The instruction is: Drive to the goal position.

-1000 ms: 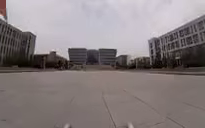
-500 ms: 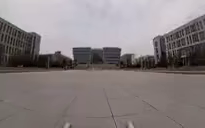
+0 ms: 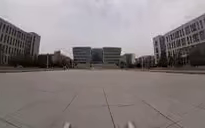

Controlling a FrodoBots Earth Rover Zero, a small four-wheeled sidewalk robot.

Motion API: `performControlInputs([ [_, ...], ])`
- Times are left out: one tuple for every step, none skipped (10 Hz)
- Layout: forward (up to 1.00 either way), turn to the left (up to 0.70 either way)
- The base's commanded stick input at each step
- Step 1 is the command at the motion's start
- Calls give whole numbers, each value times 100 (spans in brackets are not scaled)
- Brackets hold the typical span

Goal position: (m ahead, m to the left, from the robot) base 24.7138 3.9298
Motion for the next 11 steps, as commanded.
performControlInputs([
  [85,7],
  [85,3],
  [85,0],
  [85,0],
  [85,0],
  [85,0],
  [85,0],
  [85,0],
  [85,0],
  [85,0],
  [85,0],
])
